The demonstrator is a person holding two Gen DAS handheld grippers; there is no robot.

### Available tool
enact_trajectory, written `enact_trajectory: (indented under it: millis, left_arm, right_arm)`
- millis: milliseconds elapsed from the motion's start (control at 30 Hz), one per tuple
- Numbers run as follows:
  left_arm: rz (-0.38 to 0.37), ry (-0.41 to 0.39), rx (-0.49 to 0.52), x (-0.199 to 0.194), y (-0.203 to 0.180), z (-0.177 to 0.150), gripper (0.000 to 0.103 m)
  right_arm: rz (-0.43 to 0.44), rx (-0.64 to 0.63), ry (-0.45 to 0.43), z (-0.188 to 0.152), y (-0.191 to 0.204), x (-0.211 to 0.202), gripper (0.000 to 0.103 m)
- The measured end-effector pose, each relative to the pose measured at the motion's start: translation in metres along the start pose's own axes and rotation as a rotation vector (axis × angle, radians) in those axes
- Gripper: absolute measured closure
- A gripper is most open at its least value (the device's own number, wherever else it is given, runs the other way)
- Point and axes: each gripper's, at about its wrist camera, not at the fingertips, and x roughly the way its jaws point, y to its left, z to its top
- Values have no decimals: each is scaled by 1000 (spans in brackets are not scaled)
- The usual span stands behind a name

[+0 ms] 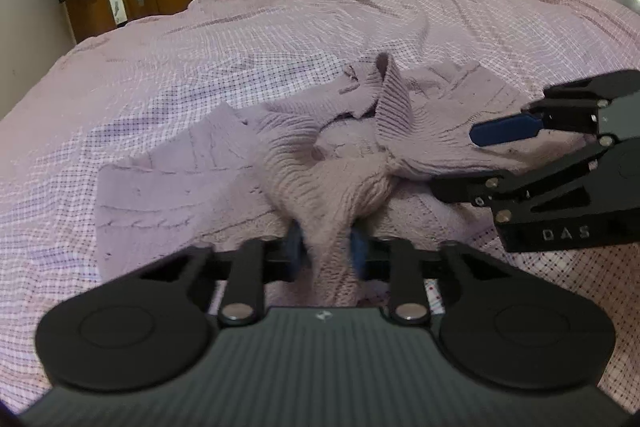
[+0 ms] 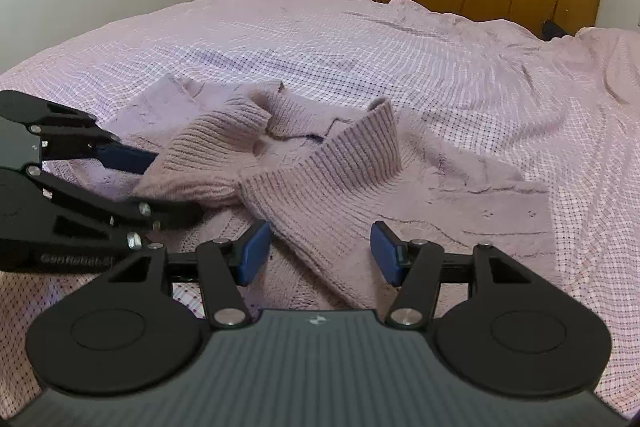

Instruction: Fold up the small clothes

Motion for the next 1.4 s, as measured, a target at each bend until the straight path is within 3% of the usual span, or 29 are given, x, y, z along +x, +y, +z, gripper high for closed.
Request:
enact_trajectory:
  millis: [133, 200, 233, 267, 467, 733, 967, 1200, 1333, 1400]
  left_arm:
    - [-12, -11, -56, -1, 11, 2, 89]
    - [2, -25, -71, -4, 17, 7, 90]
    - [15, -38, -74, -7, 21, 9, 90]
    - [28, -48, -80, -10, 25, 13, 90]
    - [60, -106, -134, -24, 55, 33, 91]
    - [113, -118, -161, -13, 103, 57, 91]
    - [105, -51, -296, 28, 155, 53, 91]
    - [156, 15, -329, 50, 183, 37, 87]
    - [182, 15, -327, 44, 189, 36, 74]
    - [210, 16, -324, 38, 190, 36, 67]
  right_arm:
    - [-11, -2, -9, -3, 2, 5, 42]
    - [-19, 19, -13, -5, 0, 10, 69]
    - [-18, 45, -16, -4, -3, 10, 89]
    - [-21, 68, -19, -3, -7, 9, 94]
    - [-99, 138, -125, 19, -34, -13, 96]
    - [-252, 85, -196, 45, -77, -18, 96]
    - [-358, 87, -126, 37, -118, 28, 96]
    - [-344, 149, -4, 20, -154, 78, 96]
    - [-335, 221, -3, 19, -168, 83, 94]
    - [-340, 265, -16, 20, -174, 78, 89]
